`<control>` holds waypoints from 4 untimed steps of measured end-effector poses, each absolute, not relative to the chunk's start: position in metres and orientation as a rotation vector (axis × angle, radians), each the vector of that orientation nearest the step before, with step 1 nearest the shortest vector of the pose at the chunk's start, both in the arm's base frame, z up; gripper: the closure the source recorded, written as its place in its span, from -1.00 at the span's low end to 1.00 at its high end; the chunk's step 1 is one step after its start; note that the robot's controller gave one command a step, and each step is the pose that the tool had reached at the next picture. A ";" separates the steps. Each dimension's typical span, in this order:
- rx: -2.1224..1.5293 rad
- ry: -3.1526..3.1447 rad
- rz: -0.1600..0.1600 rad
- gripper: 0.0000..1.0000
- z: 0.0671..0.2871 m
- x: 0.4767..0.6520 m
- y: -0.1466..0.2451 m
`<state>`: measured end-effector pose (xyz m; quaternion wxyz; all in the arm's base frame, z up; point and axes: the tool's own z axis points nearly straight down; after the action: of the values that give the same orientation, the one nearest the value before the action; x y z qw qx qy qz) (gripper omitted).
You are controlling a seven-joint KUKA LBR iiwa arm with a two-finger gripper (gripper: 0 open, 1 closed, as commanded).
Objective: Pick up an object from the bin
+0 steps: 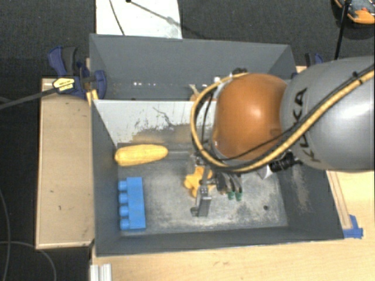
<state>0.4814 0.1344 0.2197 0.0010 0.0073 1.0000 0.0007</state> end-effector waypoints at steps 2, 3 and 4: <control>-0.013 3.135 0.004 -1.00 0.187 0.500 0.113; 0.117 3.137 0.001 1.00 0.146 0.530 0.079; 0.120 3.137 0.002 -1.00 0.146 0.531 0.080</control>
Offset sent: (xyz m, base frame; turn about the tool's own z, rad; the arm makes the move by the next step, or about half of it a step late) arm 0.0267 -0.0352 -0.0538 -0.0247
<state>0.5305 0.0795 0.1464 0.0012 0.0383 0.9993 0.0005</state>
